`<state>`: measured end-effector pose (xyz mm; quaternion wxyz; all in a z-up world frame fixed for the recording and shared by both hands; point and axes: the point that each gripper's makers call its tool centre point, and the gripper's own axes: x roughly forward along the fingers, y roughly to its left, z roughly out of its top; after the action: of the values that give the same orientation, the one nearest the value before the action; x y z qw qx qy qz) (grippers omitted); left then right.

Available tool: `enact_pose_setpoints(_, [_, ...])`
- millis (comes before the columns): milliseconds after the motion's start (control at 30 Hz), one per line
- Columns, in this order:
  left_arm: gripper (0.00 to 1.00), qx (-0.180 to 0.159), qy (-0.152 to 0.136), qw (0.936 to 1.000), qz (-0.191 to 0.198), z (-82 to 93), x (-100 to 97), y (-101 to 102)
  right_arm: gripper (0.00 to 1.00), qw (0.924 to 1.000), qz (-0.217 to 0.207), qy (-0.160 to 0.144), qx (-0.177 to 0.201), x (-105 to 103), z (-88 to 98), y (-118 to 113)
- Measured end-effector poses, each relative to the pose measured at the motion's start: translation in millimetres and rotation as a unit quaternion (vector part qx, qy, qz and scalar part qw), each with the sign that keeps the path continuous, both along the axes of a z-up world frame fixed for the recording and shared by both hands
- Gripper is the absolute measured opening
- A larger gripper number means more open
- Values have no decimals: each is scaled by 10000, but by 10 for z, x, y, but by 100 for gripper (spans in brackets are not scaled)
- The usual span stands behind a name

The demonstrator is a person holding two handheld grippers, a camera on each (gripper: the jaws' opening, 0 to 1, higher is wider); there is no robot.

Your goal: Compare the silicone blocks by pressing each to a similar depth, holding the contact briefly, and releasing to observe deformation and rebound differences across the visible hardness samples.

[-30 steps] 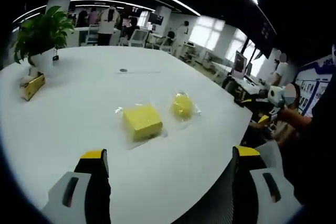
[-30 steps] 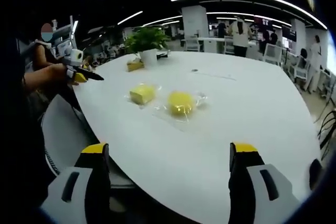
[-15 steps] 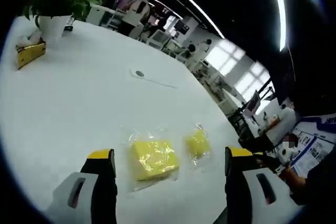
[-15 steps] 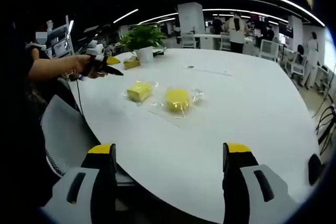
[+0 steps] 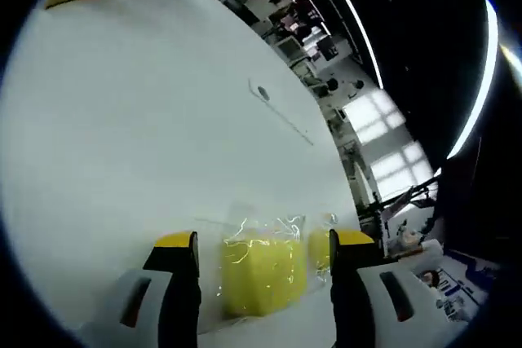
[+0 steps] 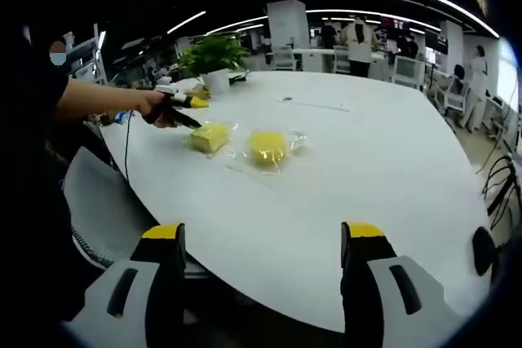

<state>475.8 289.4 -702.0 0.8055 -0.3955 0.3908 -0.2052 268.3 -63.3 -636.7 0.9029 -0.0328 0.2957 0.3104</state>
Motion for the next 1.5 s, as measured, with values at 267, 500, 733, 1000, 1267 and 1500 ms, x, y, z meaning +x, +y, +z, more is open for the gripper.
enact_pose_setpoints(267, [43,-483,291,9977,372,-133,102,-32,70,10000,9,35,-4,-59,1,-24])
enact_pose_setpoints(500, [22,-444,347,9974,439,-270,103,6,68,9999,13,51,-92,-45,2,-53])
enact_pose_setpoints(733, [11,-864,347,9931,714,-244,109,11,67,9996,135,71,-225,-49,-8,-22])
enact_pose_setpoints(1000, [0,-738,-26,9964,427,-139,130,-37,67,9993,237,72,-297,-59,-14,6])
enact_pose_setpoints(1267, [0,-575,-918,9941,-32,329,124,-84,67,9996,193,40,-217,-59,-12,13])
enact_pose_setpoints(1500, [0,-245,-1742,9823,-645,825,-121,-136,67,9998,160,-17,-66,-45,-7,16])
